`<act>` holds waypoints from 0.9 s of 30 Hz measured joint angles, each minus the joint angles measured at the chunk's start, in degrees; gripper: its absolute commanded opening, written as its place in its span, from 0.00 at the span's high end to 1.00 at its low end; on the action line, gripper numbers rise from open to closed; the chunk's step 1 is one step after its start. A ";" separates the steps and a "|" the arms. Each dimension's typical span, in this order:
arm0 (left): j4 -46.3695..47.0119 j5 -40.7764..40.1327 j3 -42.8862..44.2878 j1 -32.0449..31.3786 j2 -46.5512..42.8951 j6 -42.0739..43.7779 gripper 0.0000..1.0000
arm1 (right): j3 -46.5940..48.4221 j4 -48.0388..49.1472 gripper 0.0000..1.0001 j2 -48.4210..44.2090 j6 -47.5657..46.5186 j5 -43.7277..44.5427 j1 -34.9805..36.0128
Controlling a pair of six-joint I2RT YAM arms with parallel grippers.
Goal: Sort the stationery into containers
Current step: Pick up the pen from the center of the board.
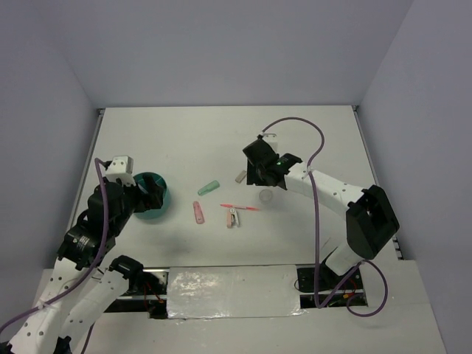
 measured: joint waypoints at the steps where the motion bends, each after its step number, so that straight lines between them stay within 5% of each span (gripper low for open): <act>1: 0.00 0.13 0.00 0.00 0.13 0.15 0.01 | 0.00 0.04 0.41 0.02 1.40 0.26 0.00; 6: 0.00 0.48 0.00 -0.50 0.28 0.22 0.01 | -0.04 2.67 0.38 0.37 1.01 -3.02 0.57; 18: 0.00 0.42 0.00 -2.80 0.26 0.20 0.01 | 1.46 1.29 0.48 6.19 -29.81 -14.88 4.33; 27: 0.00 0.44 0.00 -3.21 0.61 0.22 0.01 | -0.48 0.57 0.50 6.27 -40.89 -23.65 4.42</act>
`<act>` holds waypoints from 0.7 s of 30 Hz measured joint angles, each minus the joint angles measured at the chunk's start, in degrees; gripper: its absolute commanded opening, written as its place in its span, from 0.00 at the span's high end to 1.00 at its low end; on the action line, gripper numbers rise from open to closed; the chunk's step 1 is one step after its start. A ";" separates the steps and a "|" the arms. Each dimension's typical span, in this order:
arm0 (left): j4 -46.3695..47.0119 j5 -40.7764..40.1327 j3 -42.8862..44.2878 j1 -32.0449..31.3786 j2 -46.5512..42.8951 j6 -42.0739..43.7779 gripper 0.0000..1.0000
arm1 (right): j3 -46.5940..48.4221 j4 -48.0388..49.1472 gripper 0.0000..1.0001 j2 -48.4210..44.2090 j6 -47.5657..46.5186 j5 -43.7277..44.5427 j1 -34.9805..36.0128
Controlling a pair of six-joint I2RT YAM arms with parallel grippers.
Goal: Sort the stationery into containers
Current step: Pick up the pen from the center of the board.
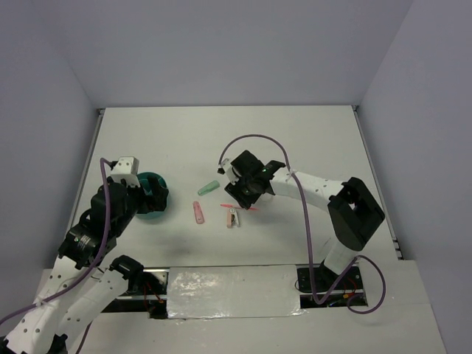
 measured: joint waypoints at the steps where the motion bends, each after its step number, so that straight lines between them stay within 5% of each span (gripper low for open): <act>1: 0.00 0.00 0.00 -0.07 0.07 -0.02 0.01 | -0.63 0.28 0.50 0.09 -0.70 -0.57 0.02; 14: 0.00 -0.02 0.00 -0.85 0.22 -0.02 0.01 | -0.39 3.17 0.58 8.76 -5.99 -3.76 0.13; 21: 0.00 -0.02 0.00 -1.07 0.26 -0.02 0.01 | -0.33 5.27 0.78 9.40 -6.38 -3.39 0.09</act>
